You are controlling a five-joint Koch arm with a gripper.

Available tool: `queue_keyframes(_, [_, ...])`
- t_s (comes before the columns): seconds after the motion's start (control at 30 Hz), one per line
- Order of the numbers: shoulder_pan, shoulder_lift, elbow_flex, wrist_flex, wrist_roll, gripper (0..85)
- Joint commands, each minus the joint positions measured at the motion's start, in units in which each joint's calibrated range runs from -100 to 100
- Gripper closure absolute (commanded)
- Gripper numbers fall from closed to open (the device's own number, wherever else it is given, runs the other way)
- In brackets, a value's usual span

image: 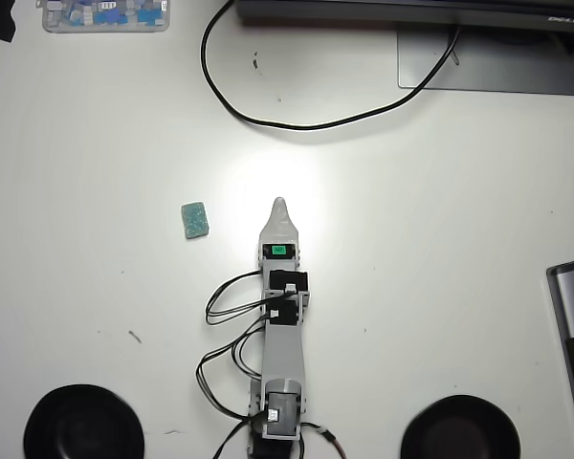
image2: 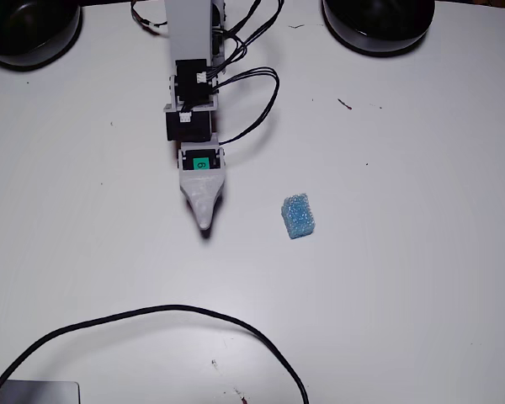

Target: Grab the Blue cube

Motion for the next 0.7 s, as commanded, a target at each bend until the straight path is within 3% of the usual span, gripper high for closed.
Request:
queue_keyframes(0.0, [1.6, -0.6, -2.8, 7.1, -1.1, 38.8])
queue_keyframes(0.33, [1.8, -0.9, -2.7, 7.2, -1.5, 38.8])
queue_keyframes(0.43, [2.0, -1.8, -2.2, 6.6, -7.2, 38.8])
queue_keyframes(0.67, [5.8, -4.7, -0.1, 2.5, -12.8, 38.7])
